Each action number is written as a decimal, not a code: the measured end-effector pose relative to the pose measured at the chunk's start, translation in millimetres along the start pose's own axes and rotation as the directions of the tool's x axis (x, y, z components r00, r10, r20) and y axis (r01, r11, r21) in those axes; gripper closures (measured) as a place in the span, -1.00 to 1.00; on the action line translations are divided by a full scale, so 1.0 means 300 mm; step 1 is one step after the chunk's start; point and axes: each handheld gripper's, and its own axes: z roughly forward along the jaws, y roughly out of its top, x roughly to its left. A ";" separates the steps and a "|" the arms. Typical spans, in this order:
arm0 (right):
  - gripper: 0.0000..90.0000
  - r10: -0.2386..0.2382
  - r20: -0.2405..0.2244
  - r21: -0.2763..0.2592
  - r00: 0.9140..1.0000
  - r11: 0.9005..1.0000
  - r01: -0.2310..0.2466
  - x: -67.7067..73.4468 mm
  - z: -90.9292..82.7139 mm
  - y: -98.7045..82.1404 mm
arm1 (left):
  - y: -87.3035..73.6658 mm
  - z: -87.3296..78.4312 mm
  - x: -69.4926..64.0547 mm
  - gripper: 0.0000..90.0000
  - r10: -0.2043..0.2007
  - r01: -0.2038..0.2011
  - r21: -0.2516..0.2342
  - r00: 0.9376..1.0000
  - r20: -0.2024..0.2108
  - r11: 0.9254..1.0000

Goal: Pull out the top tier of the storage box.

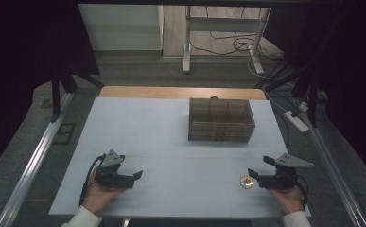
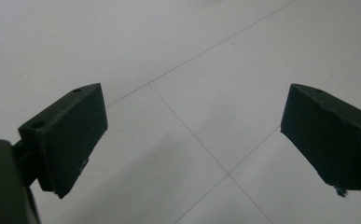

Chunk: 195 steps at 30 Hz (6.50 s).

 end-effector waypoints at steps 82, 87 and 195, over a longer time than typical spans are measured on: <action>-0.68 -0.250 0.050 0.038 0.967 0.968 0.249 0.173 0.065 0.059 | -0.010 0.025 -0.005 -0.84 0.026 -0.026 0.035 1.000 -0.004 0.999; -0.68 -0.288 0.067 0.054 0.955 0.957 0.285 0.177 0.073 0.060 | -0.010 0.028 -0.005 -0.84 0.028 -0.028 0.039 1.000 -0.001 0.999; -0.52 -0.566 0.240 0.127 0.789 0.824 0.552 0.219 0.218 0.198 | -0.014 0.040 0.001 -0.84 0.019 -0.019 0.058 1.000 -0.003 0.998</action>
